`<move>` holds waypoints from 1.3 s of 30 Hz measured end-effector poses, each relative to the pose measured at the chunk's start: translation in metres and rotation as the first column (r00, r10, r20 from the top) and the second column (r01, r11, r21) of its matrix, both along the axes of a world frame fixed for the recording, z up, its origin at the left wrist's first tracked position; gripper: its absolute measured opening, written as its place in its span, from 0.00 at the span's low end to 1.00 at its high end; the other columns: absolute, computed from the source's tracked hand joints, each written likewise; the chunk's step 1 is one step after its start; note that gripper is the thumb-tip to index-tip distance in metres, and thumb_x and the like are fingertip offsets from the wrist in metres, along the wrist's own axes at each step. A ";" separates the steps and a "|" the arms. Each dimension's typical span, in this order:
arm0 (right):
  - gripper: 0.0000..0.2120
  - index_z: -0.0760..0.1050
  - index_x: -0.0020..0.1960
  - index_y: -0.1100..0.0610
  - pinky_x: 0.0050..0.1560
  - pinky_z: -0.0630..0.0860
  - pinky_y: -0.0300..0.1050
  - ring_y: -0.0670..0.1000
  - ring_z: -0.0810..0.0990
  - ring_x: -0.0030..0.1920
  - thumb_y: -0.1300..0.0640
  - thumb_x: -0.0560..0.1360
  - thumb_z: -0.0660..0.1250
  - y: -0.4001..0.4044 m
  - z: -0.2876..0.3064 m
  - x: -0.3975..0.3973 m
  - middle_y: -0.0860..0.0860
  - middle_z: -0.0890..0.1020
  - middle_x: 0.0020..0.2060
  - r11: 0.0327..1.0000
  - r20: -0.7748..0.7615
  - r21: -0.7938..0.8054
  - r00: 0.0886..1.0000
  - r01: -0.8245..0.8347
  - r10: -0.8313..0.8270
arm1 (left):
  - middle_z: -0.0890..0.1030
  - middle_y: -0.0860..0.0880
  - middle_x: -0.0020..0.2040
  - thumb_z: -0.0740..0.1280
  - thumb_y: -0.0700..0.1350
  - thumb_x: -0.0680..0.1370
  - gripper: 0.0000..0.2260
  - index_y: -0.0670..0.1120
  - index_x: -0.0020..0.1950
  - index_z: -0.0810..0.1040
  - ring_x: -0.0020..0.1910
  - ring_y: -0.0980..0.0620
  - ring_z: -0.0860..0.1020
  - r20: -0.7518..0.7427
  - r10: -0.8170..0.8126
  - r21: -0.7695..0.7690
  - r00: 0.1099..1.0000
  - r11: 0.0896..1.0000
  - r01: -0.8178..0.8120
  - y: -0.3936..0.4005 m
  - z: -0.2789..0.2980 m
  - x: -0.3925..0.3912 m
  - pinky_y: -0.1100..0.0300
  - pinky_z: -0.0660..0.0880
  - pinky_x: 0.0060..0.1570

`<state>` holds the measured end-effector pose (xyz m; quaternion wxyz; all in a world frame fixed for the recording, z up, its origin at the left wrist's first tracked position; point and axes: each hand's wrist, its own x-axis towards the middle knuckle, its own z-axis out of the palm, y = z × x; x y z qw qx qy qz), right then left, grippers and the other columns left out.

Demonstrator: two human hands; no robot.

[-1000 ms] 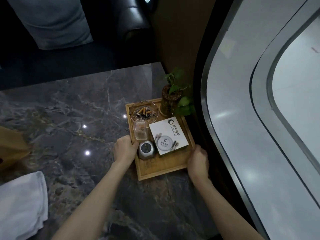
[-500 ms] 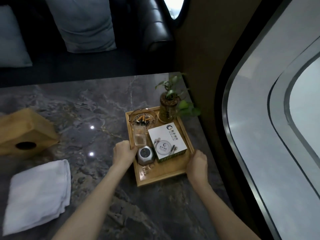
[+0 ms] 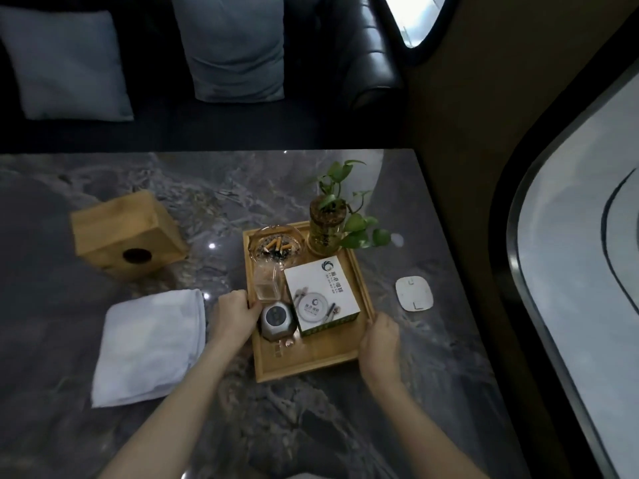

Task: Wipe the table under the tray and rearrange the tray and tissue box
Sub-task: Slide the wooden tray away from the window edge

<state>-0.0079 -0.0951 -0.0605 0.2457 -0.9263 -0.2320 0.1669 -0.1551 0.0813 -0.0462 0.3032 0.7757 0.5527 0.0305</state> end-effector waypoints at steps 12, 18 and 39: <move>0.08 0.73 0.52 0.64 0.51 0.72 0.49 0.58 0.72 0.54 0.62 0.78 0.57 0.006 -0.009 -0.036 0.61 0.76 0.52 0.991 0.049 -0.128 0.997 -0.049 0.056 | 0.80 0.35 0.42 0.62 0.42 0.75 0.10 0.37 0.38 0.75 0.43 0.37 0.76 -0.049 -0.050 0.007 0.998 0.999 0.051 0.014 -0.016 -0.030 0.53 0.66 0.37; 0.09 0.73 0.52 0.65 0.53 0.71 0.50 0.59 0.73 0.54 0.61 0.78 0.58 0.011 -0.006 -0.041 0.61 0.77 0.51 0.989 0.060 -0.135 0.996 -0.057 0.066 | 0.79 0.34 0.43 0.62 0.42 0.75 0.10 0.37 0.38 0.74 0.44 0.36 0.76 -0.077 -0.075 0.045 0.994 0.996 0.079 0.023 -0.014 -0.031 0.51 0.67 0.39; 0.11 0.75 0.47 0.64 0.39 0.68 0.48 0.64 0.77 0.46 0.58 0.76 0.57 0.080 0.090 -0.064 0.61 0.81 0.45 0.949 0.164 -0.118 0.937 -0.291 0.308 | 0.80 0.46 0.36 0.62 0.46 0.77 0.13 0.41 0.38 0.80 0.33 0.52 0.74 0.070 0.051 0.161 0.996 0.985 -0.062 0.014 0.041 -0.091 0.61 0.63 0.28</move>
